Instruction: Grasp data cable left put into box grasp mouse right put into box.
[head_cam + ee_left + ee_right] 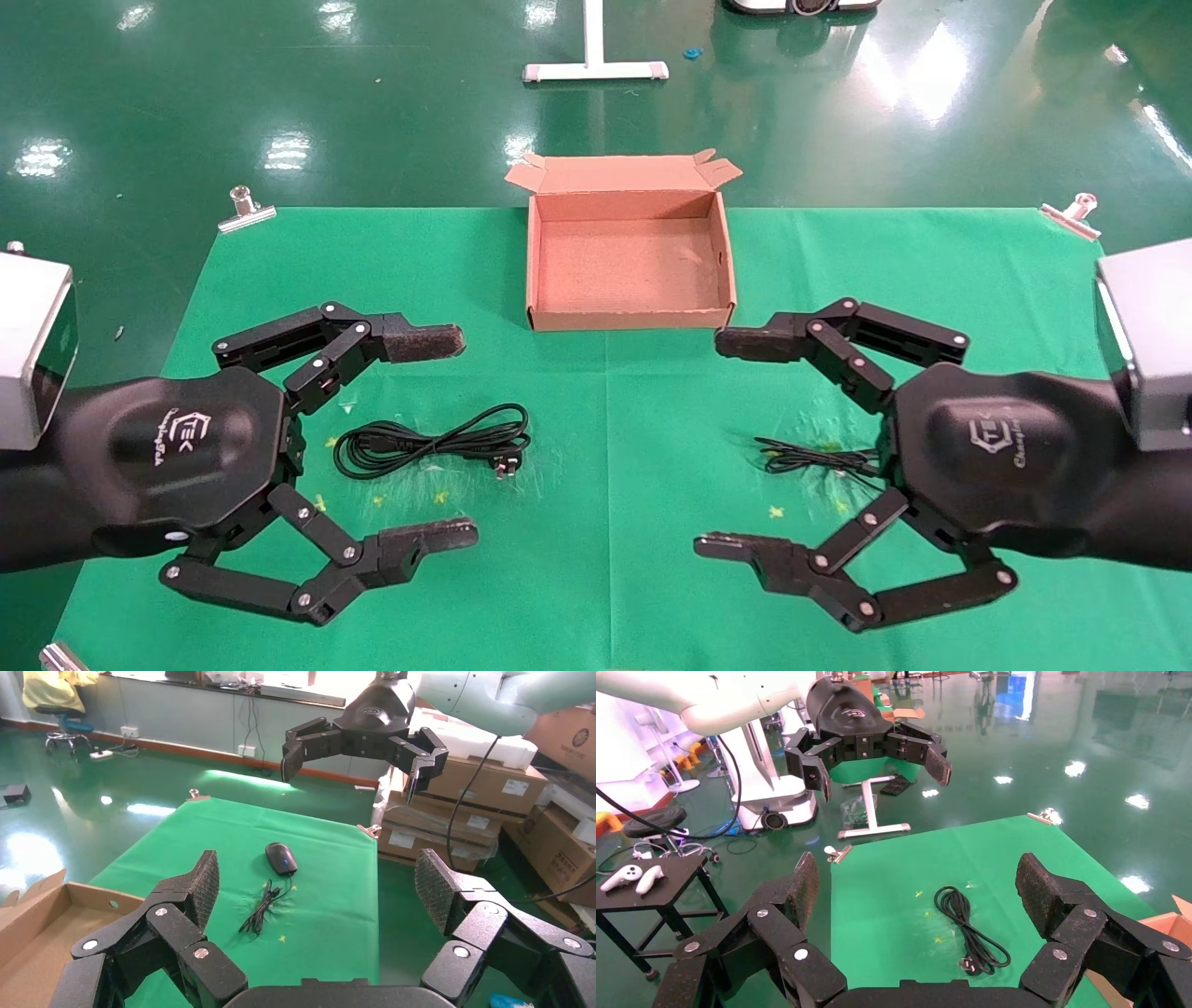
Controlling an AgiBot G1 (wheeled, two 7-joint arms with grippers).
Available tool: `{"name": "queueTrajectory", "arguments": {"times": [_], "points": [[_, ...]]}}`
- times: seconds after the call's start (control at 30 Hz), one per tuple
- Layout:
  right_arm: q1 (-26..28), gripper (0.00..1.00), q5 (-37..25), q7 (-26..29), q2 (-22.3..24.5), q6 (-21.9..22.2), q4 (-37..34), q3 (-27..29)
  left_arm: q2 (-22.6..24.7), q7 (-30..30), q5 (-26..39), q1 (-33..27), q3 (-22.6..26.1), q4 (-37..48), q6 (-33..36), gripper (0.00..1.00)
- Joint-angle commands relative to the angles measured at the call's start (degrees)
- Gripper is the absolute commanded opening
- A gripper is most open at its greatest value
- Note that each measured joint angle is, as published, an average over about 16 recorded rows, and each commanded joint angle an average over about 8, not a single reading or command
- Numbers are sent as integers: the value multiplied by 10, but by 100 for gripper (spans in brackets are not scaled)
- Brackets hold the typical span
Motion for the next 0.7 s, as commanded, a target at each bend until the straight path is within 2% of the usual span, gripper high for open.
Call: {"name": "queueTrajectory", "arguments": {"times": [0.03, 0.7], "points": [[0, 100, 0, 0, 0, 0, 0, 0, 0, 0, 0, 0, 0, 0, 0, 100], [0, 100, 0, 0, 0, 0, 0, 0, 0, 0, 0, 0, 0, 0, 0, 100]]}}
